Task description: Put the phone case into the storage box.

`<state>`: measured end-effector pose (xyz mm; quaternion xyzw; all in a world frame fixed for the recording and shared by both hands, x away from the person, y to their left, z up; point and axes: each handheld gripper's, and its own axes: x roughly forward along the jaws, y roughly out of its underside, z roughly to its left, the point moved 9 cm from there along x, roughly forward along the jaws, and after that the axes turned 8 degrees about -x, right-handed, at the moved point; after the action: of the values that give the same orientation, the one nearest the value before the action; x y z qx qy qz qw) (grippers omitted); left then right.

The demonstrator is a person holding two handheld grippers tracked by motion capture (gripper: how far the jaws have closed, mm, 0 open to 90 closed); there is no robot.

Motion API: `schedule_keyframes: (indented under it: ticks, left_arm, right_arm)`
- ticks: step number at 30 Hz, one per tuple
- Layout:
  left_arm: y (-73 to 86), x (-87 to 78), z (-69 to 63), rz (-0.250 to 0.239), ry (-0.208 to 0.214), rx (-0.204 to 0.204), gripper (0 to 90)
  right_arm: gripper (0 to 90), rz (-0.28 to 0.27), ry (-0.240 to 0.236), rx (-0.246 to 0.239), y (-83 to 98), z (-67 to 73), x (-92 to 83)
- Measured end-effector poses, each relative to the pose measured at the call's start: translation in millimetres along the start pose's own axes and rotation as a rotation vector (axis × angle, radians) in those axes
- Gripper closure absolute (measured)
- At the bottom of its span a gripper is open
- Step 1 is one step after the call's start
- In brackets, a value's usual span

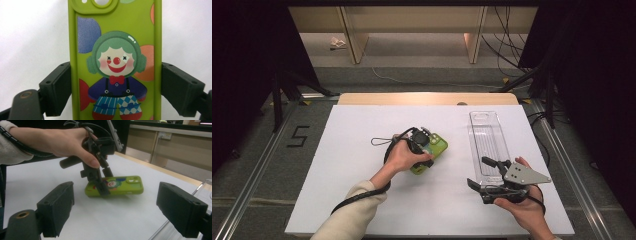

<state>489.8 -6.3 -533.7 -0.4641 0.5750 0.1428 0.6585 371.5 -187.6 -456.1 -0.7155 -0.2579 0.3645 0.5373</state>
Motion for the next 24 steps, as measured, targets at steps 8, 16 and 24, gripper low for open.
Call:
schedule_keyframes:
  ticks: [8, 16, 24]
  left_arm:
    - [3.3, -16.0, -0.6, -0.135, 0.008, -0.013, 16.4]
    - [9.9, -26.8, -3.8, -0.232, 0.009, -0.030, 16.4]
    - [8.9, -36.6, -9.9, -0.303, 0.008, -0.028, 16.5]
  right_arm:
    - [15.8, -0.018, 0.006, 0.015, -5.8, -1.1, 0.2]
    - [15.2, -0.026, 0.007, 0.021, -12.2, 1.0, 5.7]
    - [14.6, -0.026, 0.017, 0.021, -14.1, 0.0, 5.9]
